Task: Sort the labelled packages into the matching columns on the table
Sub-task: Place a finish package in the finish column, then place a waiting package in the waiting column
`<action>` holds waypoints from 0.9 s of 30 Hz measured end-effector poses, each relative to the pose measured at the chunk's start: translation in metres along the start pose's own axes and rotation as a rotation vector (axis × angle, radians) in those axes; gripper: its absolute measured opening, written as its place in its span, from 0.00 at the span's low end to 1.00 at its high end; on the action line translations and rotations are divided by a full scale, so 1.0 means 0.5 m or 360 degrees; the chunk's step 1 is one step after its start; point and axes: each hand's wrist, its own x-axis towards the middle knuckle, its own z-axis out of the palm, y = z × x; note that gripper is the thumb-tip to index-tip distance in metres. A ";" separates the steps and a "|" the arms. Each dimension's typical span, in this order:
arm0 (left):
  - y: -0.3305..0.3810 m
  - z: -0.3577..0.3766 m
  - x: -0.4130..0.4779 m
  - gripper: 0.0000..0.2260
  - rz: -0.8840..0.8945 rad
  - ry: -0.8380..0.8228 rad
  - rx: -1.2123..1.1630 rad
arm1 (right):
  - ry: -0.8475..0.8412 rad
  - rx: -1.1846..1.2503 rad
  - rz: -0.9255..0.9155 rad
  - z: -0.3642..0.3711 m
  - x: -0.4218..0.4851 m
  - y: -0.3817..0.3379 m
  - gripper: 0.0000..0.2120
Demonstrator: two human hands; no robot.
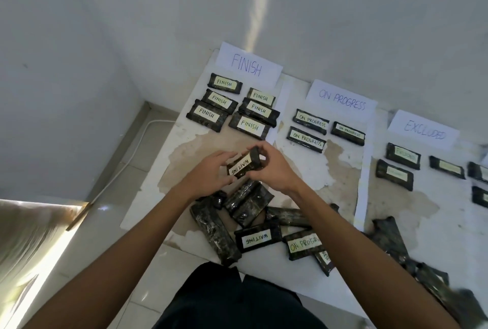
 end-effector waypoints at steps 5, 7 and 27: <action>0.038 0.017 0.027 0.28 0.0168 -0.0047 0.0154 | 0.0152 0.0185 0.0037 -0.041 -0.037 0.022 0.24; 0.048 0.028 0.038 0.28 0.0222 -0.0024 0.0238 | 0.0221 0.0224 0.0056 -0.057 -0.045 0.033 0.25; 0.327 0.310 0.118 0.21 0.0246 -0.0053 0.0080 | 0.1301 0.0939 0.0663 -0.295 -0.177 0.114 0.14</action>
